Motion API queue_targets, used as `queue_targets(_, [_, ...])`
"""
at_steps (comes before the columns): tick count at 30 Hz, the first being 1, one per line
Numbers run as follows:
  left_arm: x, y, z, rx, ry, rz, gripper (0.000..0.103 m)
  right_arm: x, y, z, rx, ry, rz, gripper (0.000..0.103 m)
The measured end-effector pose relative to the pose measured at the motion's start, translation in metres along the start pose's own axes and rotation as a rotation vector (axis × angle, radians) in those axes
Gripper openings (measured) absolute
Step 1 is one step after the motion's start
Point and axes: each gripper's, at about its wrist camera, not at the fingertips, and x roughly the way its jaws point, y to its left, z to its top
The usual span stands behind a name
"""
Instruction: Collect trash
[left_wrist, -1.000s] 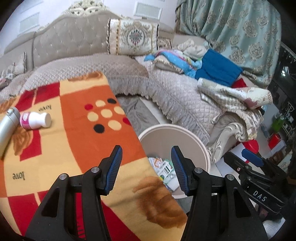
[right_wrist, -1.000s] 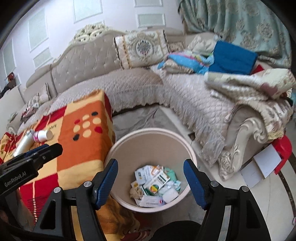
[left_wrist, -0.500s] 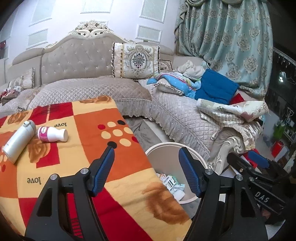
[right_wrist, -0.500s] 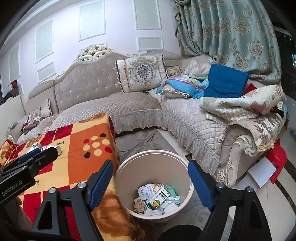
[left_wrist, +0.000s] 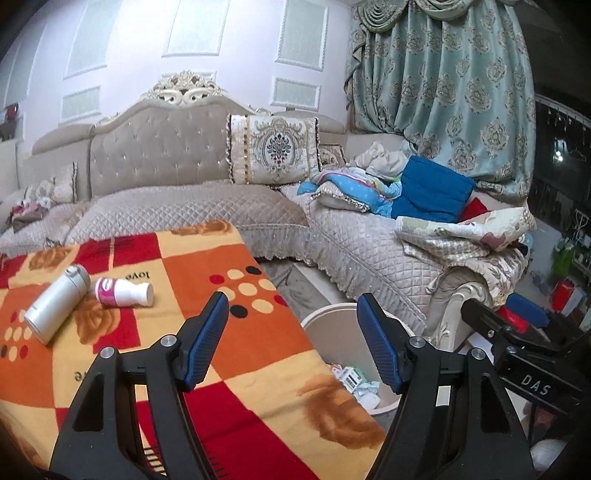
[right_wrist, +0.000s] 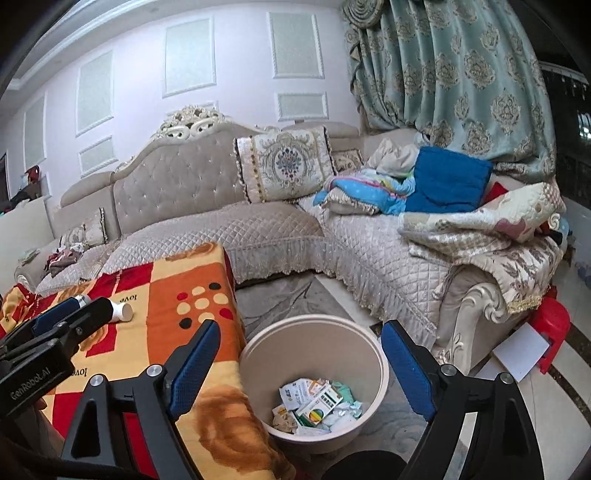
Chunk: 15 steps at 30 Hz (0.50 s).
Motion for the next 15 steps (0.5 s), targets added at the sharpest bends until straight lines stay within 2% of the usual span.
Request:
queue_targets(4, [-0.002,-0.002,-0.002,0.022,-0.009,-0.002,0.071,-0.006,0.001,0.002,-0.004,-0.017,-0.006,0.091])
queue_targets(15, [-0.007,-0.002,-0.003,0.016,-0.014,0.008,0.071,-0.015,0.002,0.002,-0.014,-0.049,-0.033,0.092])
